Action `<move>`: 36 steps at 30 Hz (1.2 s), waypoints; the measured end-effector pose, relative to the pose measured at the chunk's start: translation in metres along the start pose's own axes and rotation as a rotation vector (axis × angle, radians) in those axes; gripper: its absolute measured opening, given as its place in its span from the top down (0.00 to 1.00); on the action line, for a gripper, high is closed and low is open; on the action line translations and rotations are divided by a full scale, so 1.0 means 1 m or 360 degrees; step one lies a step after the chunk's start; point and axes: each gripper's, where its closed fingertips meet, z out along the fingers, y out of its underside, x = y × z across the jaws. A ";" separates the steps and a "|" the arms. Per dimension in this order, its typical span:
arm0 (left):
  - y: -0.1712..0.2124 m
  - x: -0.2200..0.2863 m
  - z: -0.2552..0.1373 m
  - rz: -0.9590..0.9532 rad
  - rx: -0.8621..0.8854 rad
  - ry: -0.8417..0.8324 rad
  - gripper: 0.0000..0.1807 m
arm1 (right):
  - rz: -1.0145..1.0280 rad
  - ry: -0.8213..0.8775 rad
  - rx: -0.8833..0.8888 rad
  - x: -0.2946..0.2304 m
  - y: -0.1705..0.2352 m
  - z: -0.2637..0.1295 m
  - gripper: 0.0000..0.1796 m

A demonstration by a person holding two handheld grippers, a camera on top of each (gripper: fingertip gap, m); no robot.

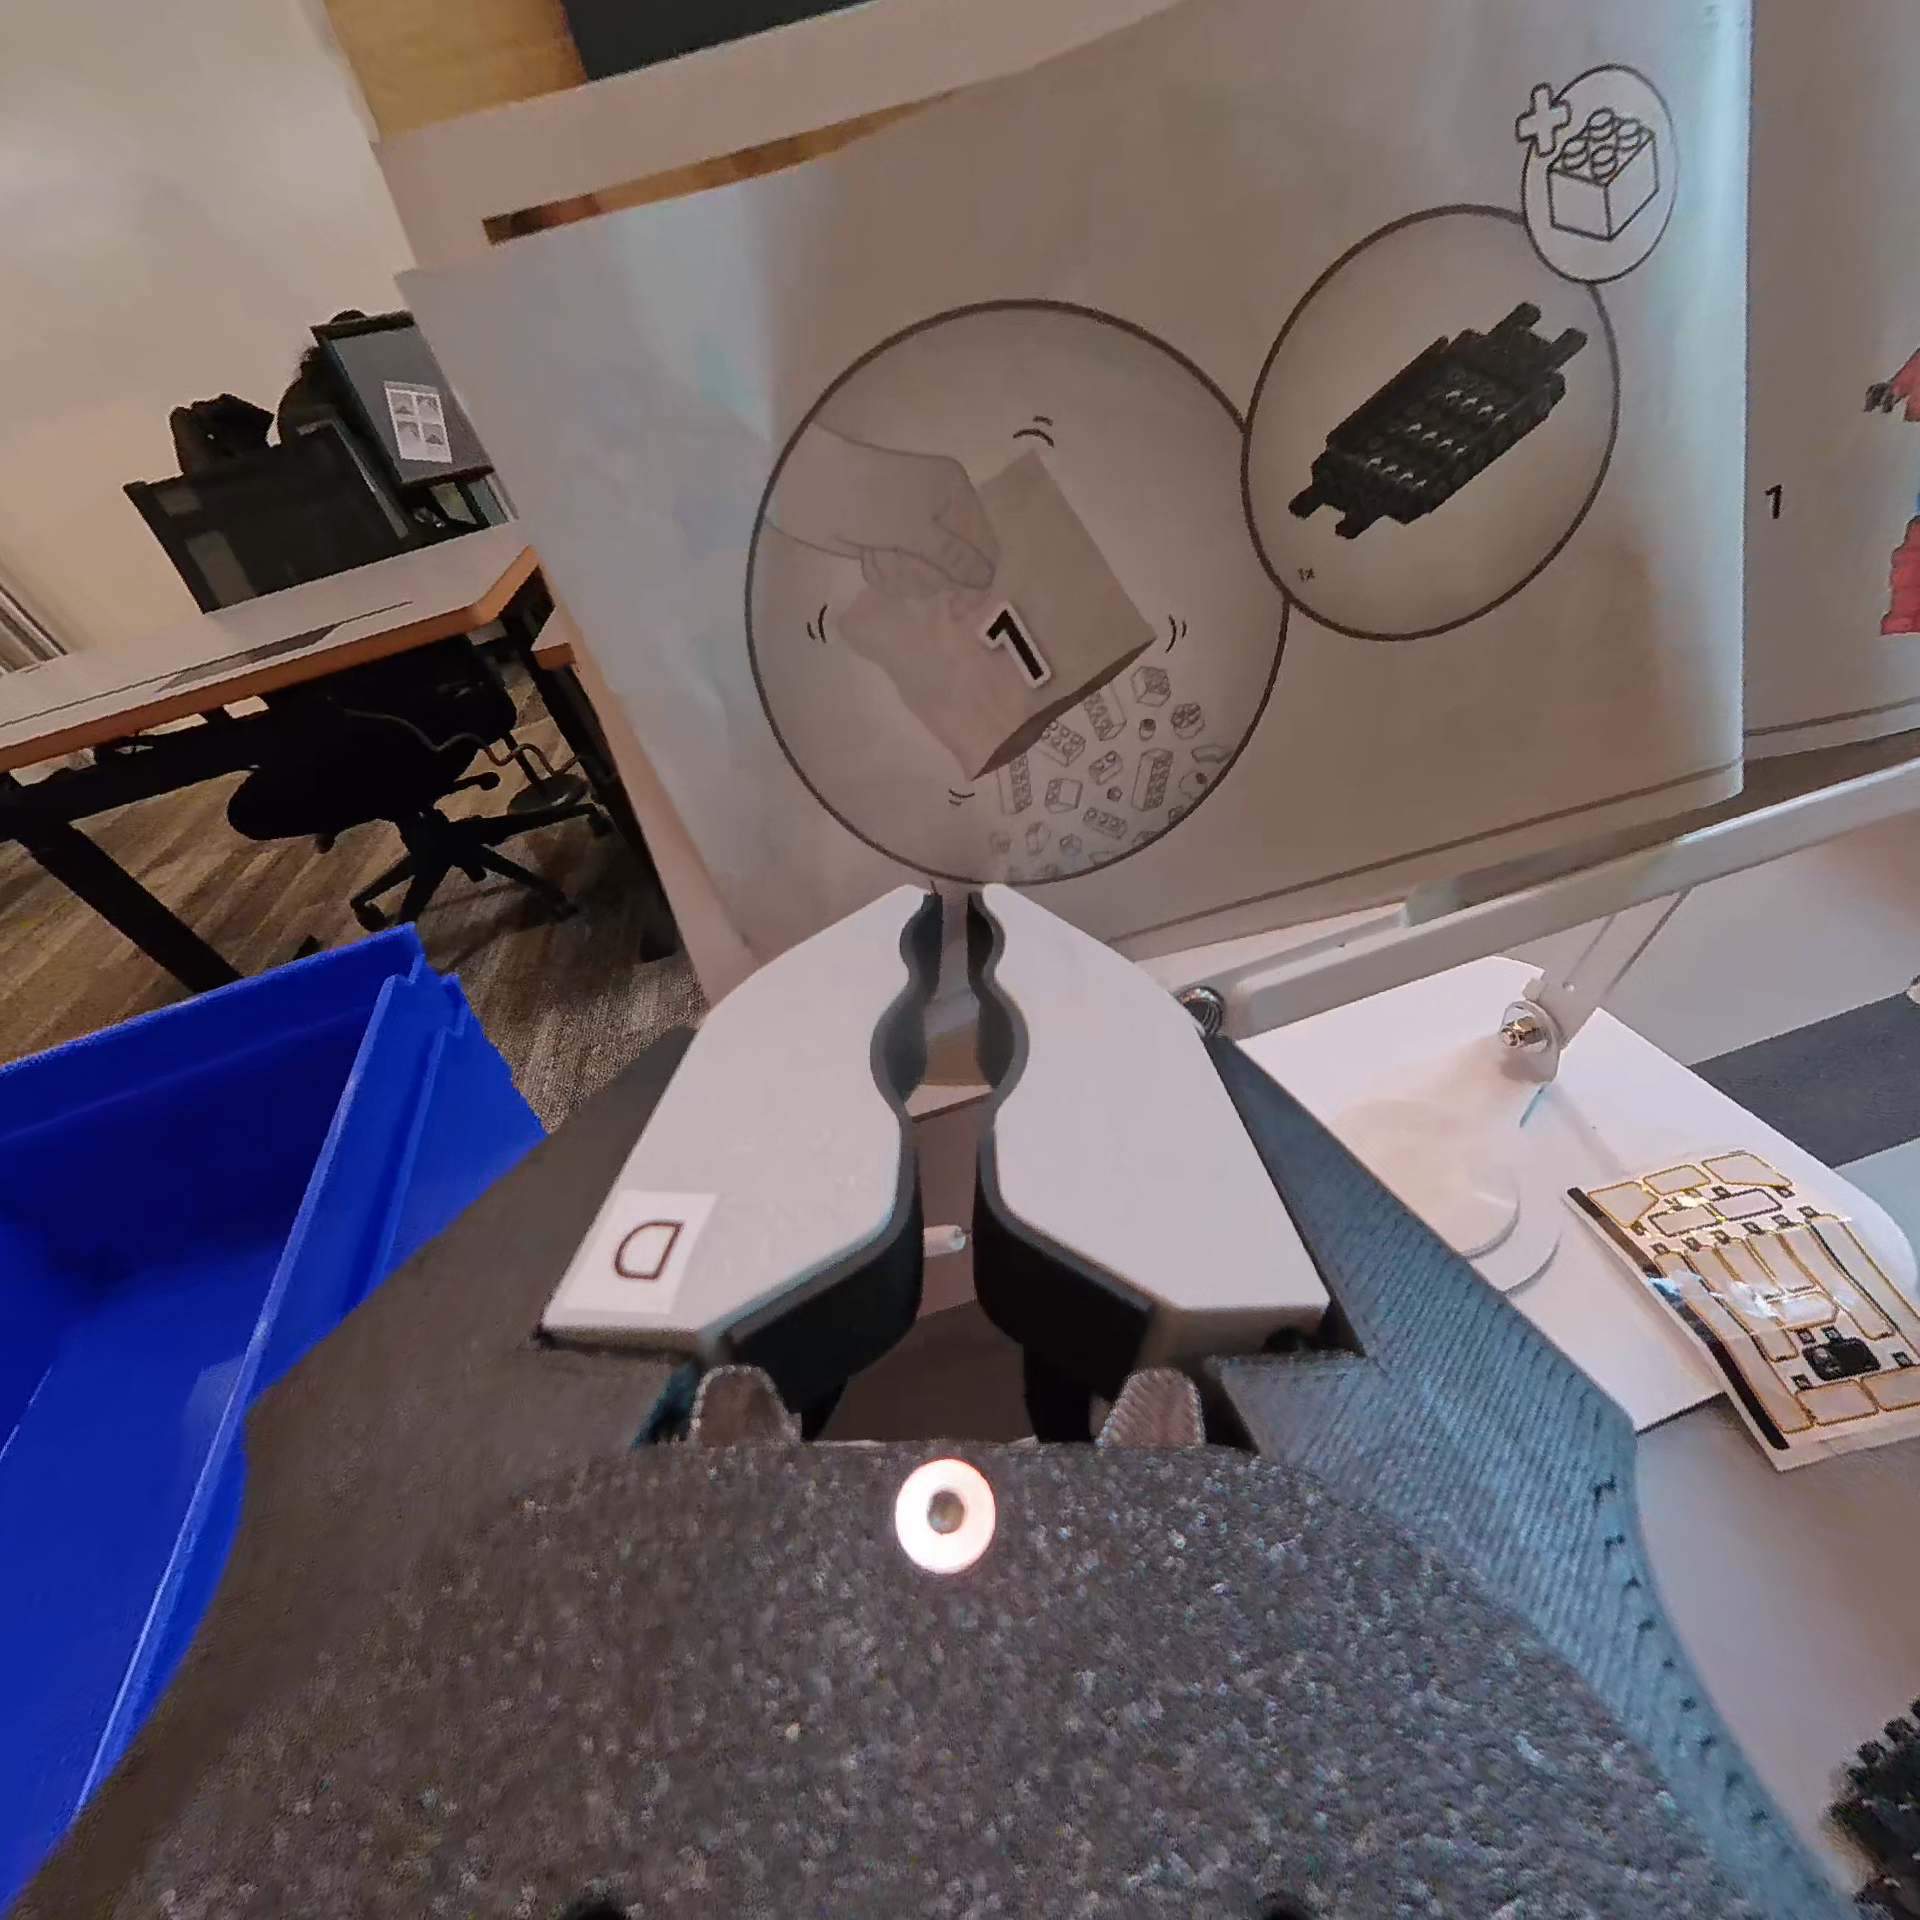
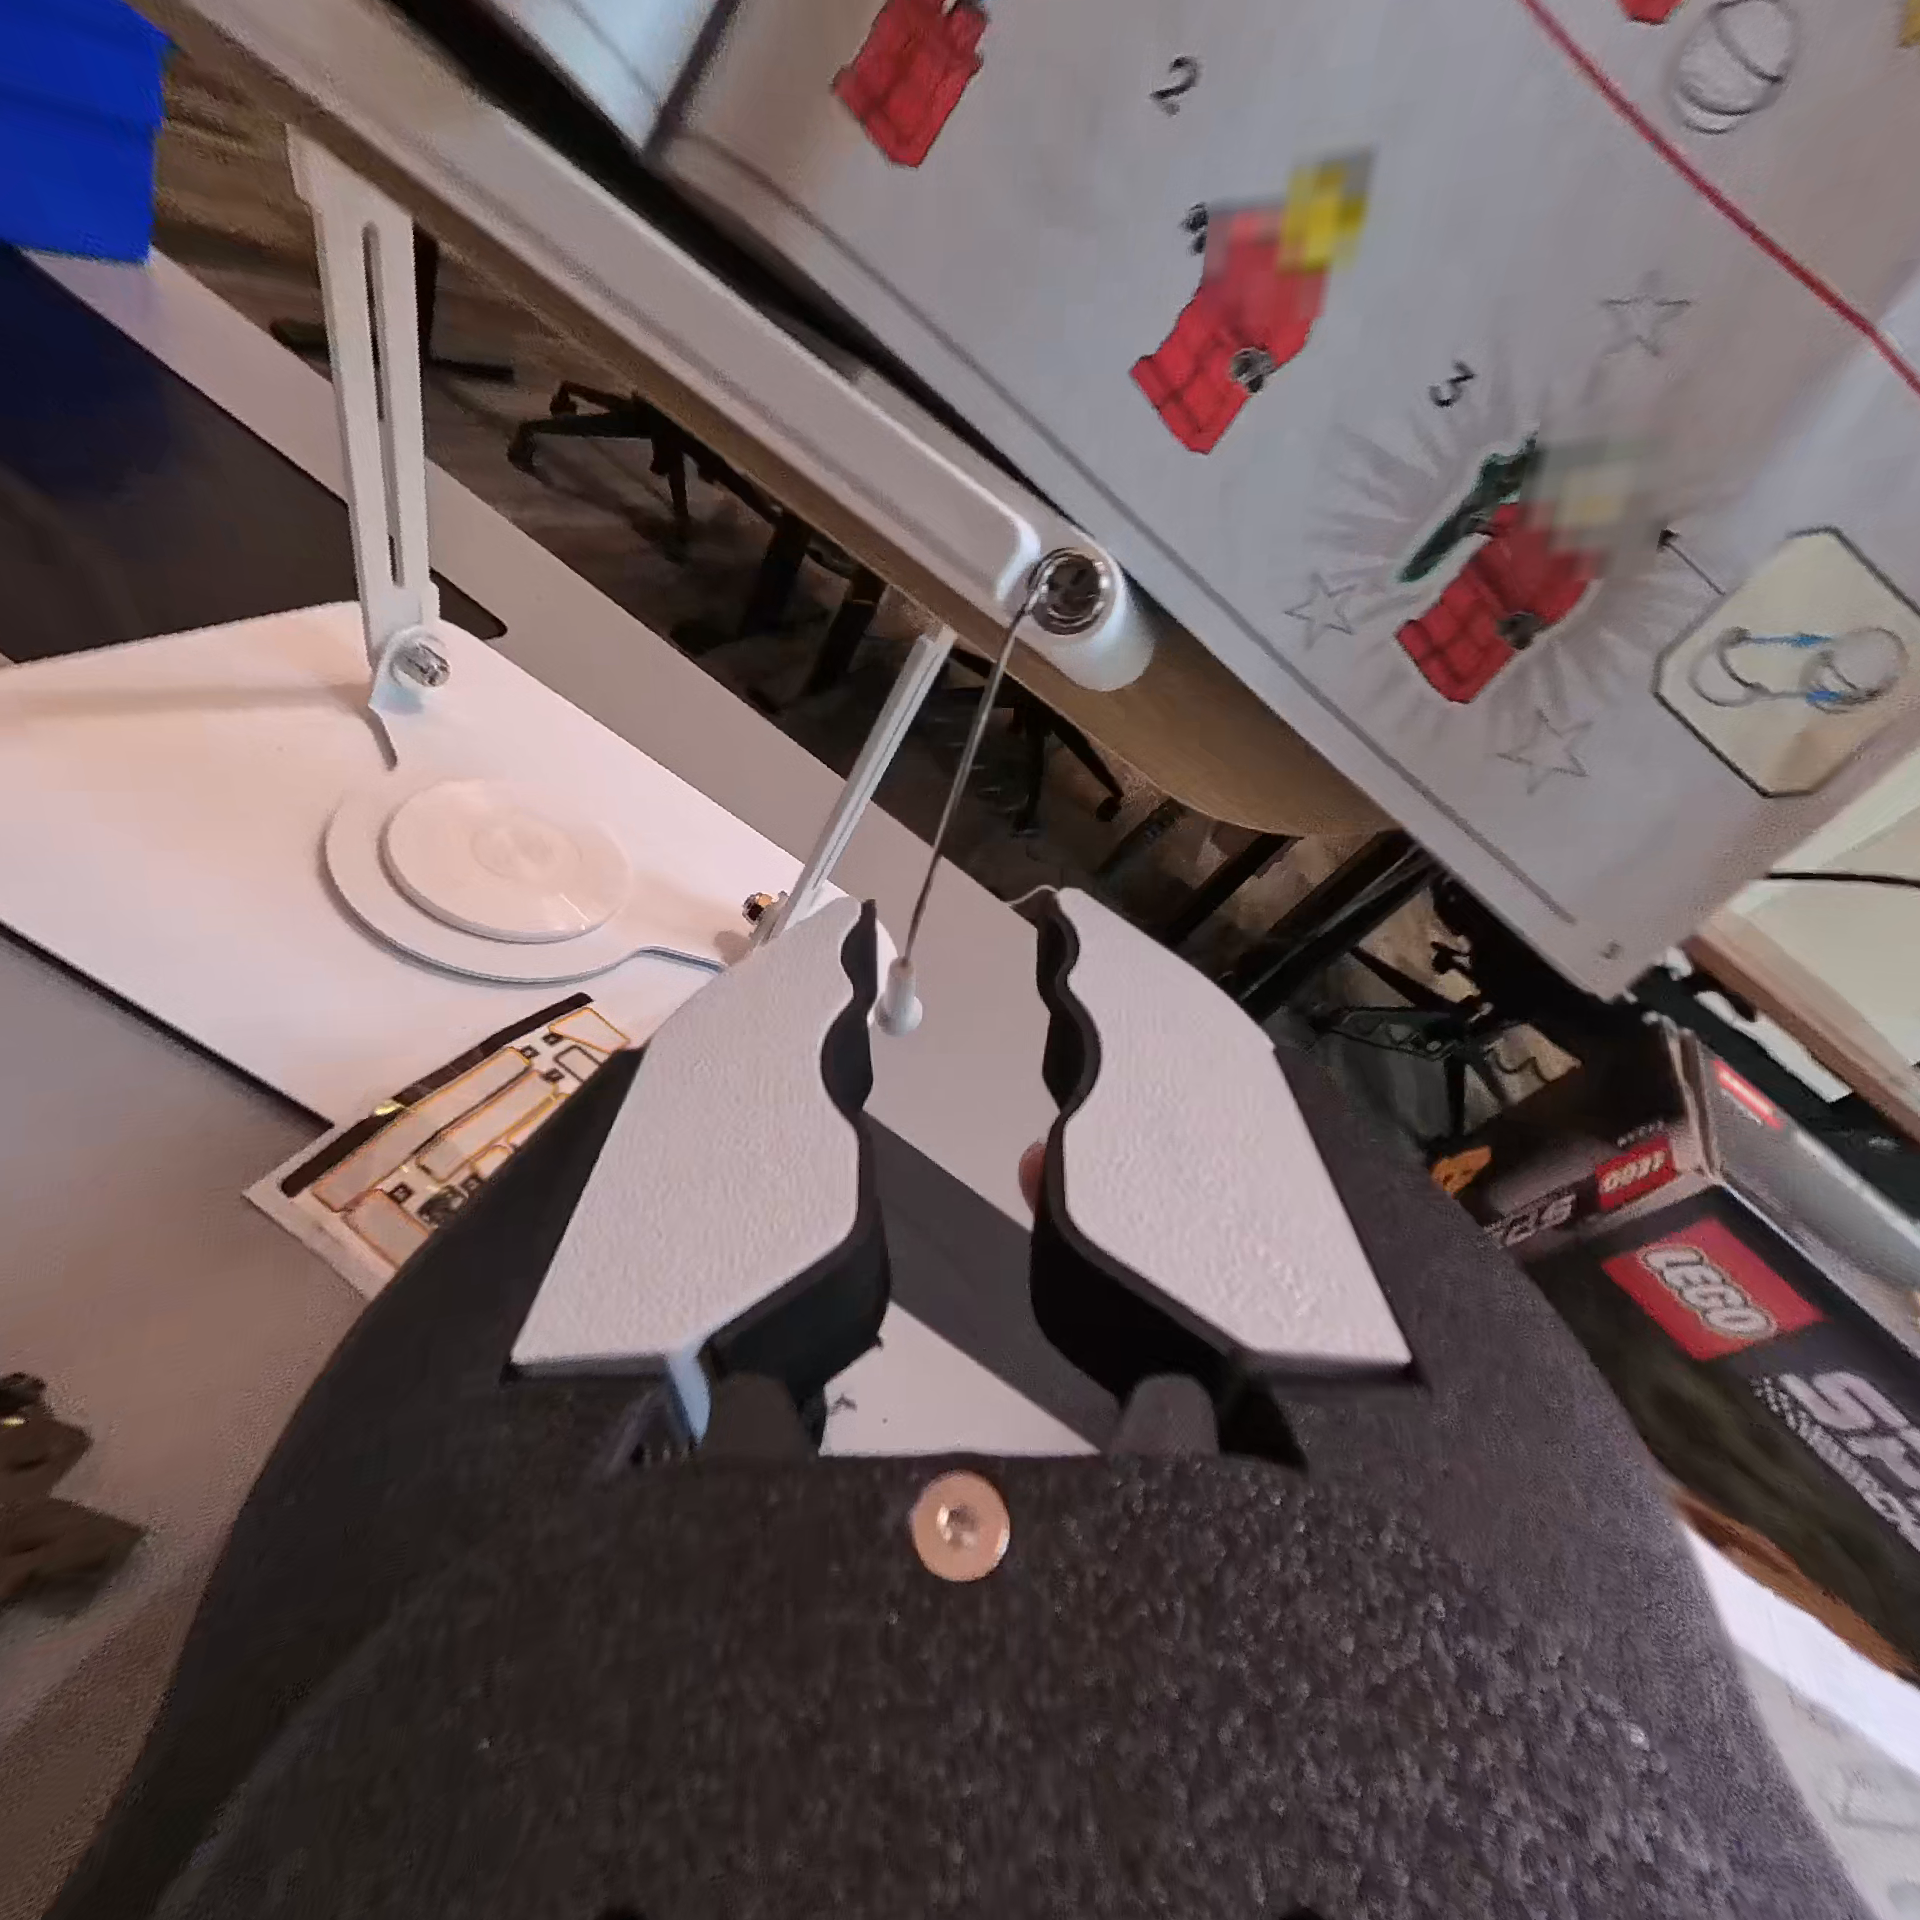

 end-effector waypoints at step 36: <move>-0.058 0.157 0.041 0.0584 -0.0205 0.0235 1.00 | -0.0349 0.0581 0.0256 0.067 -0.072 -0.036 1.00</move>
